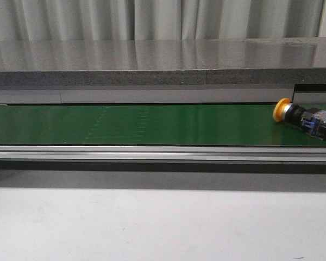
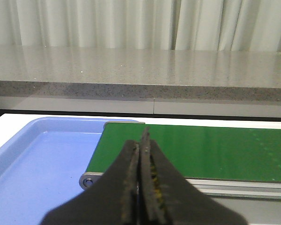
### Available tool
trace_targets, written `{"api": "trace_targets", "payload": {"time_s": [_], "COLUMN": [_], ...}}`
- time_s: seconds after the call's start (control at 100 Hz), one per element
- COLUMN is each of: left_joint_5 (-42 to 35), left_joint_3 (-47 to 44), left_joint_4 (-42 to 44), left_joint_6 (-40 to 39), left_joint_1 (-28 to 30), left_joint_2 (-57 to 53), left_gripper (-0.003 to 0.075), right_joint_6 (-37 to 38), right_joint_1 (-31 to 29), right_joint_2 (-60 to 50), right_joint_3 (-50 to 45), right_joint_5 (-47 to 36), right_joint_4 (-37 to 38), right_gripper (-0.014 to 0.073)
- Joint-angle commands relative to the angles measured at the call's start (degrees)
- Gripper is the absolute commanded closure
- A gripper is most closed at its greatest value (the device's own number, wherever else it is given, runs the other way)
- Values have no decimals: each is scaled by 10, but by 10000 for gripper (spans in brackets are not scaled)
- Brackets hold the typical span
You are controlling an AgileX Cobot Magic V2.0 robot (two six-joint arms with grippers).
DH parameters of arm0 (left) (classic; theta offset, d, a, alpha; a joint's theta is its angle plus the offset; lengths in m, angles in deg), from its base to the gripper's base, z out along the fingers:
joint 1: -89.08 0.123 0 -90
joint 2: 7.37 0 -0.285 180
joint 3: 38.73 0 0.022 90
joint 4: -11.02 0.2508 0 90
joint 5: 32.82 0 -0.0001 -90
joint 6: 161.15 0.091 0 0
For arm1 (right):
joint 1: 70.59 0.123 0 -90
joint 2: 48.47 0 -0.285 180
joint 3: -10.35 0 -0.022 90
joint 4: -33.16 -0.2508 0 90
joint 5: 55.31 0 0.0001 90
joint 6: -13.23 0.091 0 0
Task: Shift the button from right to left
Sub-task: 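Open the right gripper and raise it away from the belt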
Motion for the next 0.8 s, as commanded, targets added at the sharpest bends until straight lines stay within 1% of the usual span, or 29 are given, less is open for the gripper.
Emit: {"api": "trace_targets", "payload": {"time_s": [0.0, 0.22, 0.44, 0.59, 0.79], "left_joint_5": [-53, -53, -53, -53, -53], "left_joint_3": [-26, -26, -26, -26, -26], "left_joint_4": [-6, -6, -6, -6, -6], "left_joint_6": [-2, -2, -2, -2, -2], "left_joint_1": [1, 1, 1, 1, 1], "left_joint_2": [-17, -17, -17, -17, -17], "left_gripper": [740, 740, 740, 740, 740], "right_joint_6": [-5, -5, -5, -5, -5], "right_joint_1": [2, 2, 2, 2, 2], "right_joint_2": [-28, -88, -139, -176, -214], "right_joint_3": [-9, -61, -97, -123, -150], "right_joint_5": [-65, -115, -132, -171, -209], "right_joint_4": [-10, -7, 5, 23, 23], "right_gripper": [661, 661, 661, 661, 661]}}
